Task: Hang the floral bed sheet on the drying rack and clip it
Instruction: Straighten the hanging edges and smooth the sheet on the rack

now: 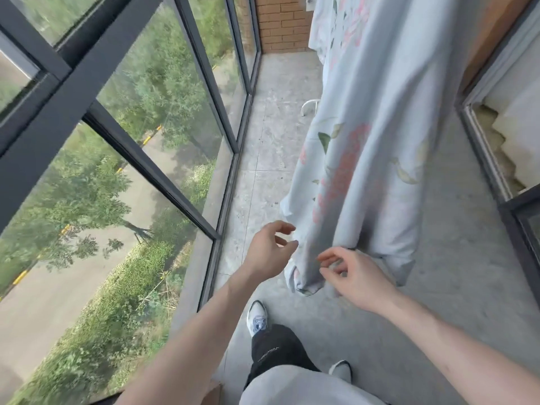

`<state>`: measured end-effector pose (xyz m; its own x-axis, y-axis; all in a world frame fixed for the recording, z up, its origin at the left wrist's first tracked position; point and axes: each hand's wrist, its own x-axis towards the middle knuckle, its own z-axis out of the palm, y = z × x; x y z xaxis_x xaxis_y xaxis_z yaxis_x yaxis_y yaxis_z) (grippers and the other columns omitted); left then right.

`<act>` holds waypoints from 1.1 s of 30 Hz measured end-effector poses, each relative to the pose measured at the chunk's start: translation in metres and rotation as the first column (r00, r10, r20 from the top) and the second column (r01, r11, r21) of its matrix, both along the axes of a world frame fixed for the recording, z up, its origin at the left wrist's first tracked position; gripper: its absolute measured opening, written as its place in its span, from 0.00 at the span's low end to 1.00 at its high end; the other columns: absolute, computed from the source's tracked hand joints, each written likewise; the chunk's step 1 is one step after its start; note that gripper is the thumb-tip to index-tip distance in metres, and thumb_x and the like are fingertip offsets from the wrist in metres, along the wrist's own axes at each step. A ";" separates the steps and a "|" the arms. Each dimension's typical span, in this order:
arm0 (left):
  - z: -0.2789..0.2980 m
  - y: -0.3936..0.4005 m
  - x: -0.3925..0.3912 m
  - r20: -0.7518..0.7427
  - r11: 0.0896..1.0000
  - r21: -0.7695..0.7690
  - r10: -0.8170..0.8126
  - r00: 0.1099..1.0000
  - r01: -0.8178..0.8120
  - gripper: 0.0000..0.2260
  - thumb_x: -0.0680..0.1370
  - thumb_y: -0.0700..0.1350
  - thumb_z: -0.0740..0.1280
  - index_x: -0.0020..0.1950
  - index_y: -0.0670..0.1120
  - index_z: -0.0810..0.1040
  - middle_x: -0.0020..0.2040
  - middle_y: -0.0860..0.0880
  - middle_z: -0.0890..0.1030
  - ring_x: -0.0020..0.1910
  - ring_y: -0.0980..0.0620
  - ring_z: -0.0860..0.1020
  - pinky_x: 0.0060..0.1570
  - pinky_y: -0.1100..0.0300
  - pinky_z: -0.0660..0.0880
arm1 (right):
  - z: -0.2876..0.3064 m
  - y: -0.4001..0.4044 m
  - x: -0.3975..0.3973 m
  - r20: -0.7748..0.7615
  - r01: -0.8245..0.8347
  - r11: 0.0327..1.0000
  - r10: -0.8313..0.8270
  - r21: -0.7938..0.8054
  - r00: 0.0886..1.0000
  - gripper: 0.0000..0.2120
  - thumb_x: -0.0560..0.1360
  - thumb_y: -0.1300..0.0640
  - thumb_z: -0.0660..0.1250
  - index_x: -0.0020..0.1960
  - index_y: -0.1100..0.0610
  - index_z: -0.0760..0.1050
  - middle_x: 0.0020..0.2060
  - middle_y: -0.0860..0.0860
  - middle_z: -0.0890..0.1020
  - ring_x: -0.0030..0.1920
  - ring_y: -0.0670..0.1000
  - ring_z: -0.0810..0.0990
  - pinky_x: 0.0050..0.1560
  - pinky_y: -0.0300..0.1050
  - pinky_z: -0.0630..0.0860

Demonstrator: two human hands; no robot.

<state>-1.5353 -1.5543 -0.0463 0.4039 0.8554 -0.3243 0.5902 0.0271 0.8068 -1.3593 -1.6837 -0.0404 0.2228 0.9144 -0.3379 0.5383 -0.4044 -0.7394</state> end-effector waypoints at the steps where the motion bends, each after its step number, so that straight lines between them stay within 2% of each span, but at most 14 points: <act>1: 0.008 -0.008 0.005 0.015 1.000 0.025 0.010 1.000 -0.010 0.12 0.77 0.47 0.72 0.59 0.55 0.80 0.57 0.59 0.80 0.47 0.64 0.80 0.33 0.71 0.72 | 0.007 -0.003 0.008 -0.004 -0.005 1.000 0.005 0.029 1.000 0.07 0.77 0.52 0.72 0.53 0.42 0.80 0.46 0.37 0.83 0.43 0.38 0.82 0.45 0.35 0.77; 4: 0.032 -0.023 0.016 0.053 0.995 0.101 0.017 0.998 -0.023 0.14 0.76 0.50 0.72 0.61 0.56 0.79 0.59 0.61 0.79 0.51 0.63 0.80 0.47 0.65 0.77 | 0.024 -0.009 0.023 -0.032 -0.013 0.995 0.016 0.101 0.999 0.05 0.77 0.55 0.73 0.52 0.47 0.82 0.45 0.41 0.84 0.42 0.39 0.83 0.42 0.29 0.74; 7: 0.058 -0.022 0.028 0.070 0.983 0.176 0.035 0.997 -0.046 0.14 0.76 0.53 0.73 0.61 0.58 0.80 0.59 0.62 0.79 0.52 0.63 0.79 0.50 0.62 0.79 | 0.037 -0.006 0.034 -0.009 -0.054 0.986 0.057 0.159 0.998 0.04 0.77 0.55 0.74 0.50 0.46 0.82 0.42 0.40 0.85 0.42 0.40 0.83 0.45 0.33 0.76; 10: 0.077 -0.014 0.044 0.066 0.962 0.266 0.045 0.997 -0.061 0.11 0.76 0.56 0.74 0.57 0.58 0.81 0.56 0.61 0.81 0.51 0.63 0.80 0.45 0.63 0.78 | 0.053 -0.001 0.044 0.004 -0.096 0.975 0.097 0.198 0.995 0.03 0.77 0.53 0.73 0.49 0.45 0.82 0.40 0.37 0.84 0.43 0.40 0.84 0.46 0.37 0.78; 12: 0.082 -0.008 0.054 0.050 0.940 0.331 0.062 0.997 -0.075 0.06 0.77 0.55 0.74 0.50 0.55 0.83 0.51 0.59 0.82 0.47 0.61 0.80 0.40 0.62 0.76 | 0.069 -0.001 0.053 0.026 -0.111 0.963 0.108 0.245 0.994 0.03 0.77 0.53 0.73 0.49 0.45 0.82 0.41 0.35 0.84 0.44 0.41 0.84 0.46 0.36 0.77; 15: 0.088 -0.005 0.060 0.033 0.903 0.415 0.109 0.993 -0.113 0.06 0.78 0.50 0.73 0.42 0.52 0.81 0.45 0.57 0.81 0.43 0.59 0.80 0.37 0.65 0.69 | 0.095 -0.004 0.068 0.043 -0.114 0.932 0.105 0.345 0.993 0.05 0.77 0.55 0.73 0.46 0.44 0.82 0.42 0.38 0.84 0.44 0.44 0.84 0.43 0.33 0.76; 19: 0.098 -0.009 0.047 0.156 0.869 0.363 0.298 0.942 -0.335 0.05 0.81 0.47 0.70 0.44 0.51 0.79 0.39 0.53 0.81 0.31 0.58 0.76 0.29 0.67 0.68 | 0.125 -0.003 0.088 0.049 -0.084 0.857 0.068 0.509 0.996 0.09 0.76 0.58 0.75 0.45 0.44 0.82 0.40 0.40 0.85 0.38 0.47 0.83 0.37 0.38 0.77; 21: 0.102 -0.010 0.039 0.205 0.839 0.295 0.412 0.888 -0.458 0.04 0.82 0.47 0.68 0.47 0.52 0.78 0.38 0.49 0.83 0.30 0.53 0.79 0.25 0.58 0.72 | 0.135 0.000 0.096 0.045 -0.078 0.807 0.064 0.586 0.997 0.08 0.75 0.59 0.76 0.45 0.46 0.83 0.38 0.41 0.85 0.35 0.47 0.82 0.35 0.41 0.77; 24: 0.109 -0.011 0.034 0.118 0.820 0.277 0.489 0.864 -0.501 0.04 0.83 0.48 0.67 0.48 0.52 0.78 0.35 0.50 0.85 0.32 0.51 0.83 0.28 0.50 0.78 | 0.143 0.007 0.109 0.017 -0.081 0.750 0.093 0.656 0.995 0.09 0.74 0.62 0.76 0.45 0.48 0.83 0.37 0.42 0.84 0.33 0.47 0.81 0.34 0.41 0.77; 26: 0.123 -0.014 0.036 0.066 0.797 0.298 0.532 0.844 -0.526 0.04 0.82 0.49 0.68 0.48 0.52 0.78 0.36 0.50 0.85 0.26 0.56 0.79 0.23 0.54 0.75 | 0.146 0.012 0.122 -0.006 -0.091 0.731 0.129 0.676 0.992 0.10 0.74 0.62 0.76 0.46 0.47 0.83 0.38 0.42 0.84 0.34 0.49 0.81 0.35 0.40 0.77; 28: 0.146 -0.022 0.043 0.119 0.745 0.304 0.588 0.800 -0.593 0.02 0.82 0.48 0.69 0.50 0.52 0.78 0.41 0.48 0.86 0.20 0.59 0.73 0.20 0.62 0.68 | 0.149 0.017 0.138 -0.023 -0.120 0.719 0.185 0.684 0.982 0.11 0.74 0.61 0.76 0.49 0.46 0.82 0.41 0.44 0.84 0.36 0.51 0.81 0.37 0.40 0.77; 30: 0.175 -0.038 0.059 0.220 0.726 0.286 0.586 0.780 -0.626 0.02 0.82 0.49 0.70 0.52 0.52 0.79 0.44 0.49 0.86 0.25 0.61 0.77 0.25 0.61 0.74 | 0.154 0.022 0.158 -0.013 -0.156 0.711 0.227 0.685 0.974 0.11 0.74 0.60 0.76 0.51 0.45 0.81 0.43 0.44 0.83 0.39 0.51 0.82 0.38 0.41 0.78; 31: 0.189 -0.047 0.071 0.261 0.730 0.305 0.553 0.791 -0.611 0.02 0.81 0.50 0.70 0.53 0.53 0.80 0.45 0.51 0.86 0.33 0.60 0.82 0.32 0.58 0.80 | 0.157 0.025 0.167 0.000 -0.174 0.707 0.239 0.685 0.971 0.12 0.74 0.59 0.76 0.52 0.45 0.80 0.44 0.44 0.83 0.40 0.51 0.82 0.39 0.42 0.79; 33: 0.214 -0.063 0.096 0.294 0.740 0.372 0.479 0.827 -0.561 0.04 0.81 0.52 0.69 0.55 0.55 0.81 0.50 0.55 0.85 0.46 0.58 0.84 0.44 0.60 0.82 | 0.165 0.032 0.182 0.012 -0.213 0.701 0.280 0.681 0.960 0.13 0.74 0.57 0.76 0.55 0.45 0.79 0.48 0.42 0.83 0.41 0.50 0.83 0.40 0.44 0.79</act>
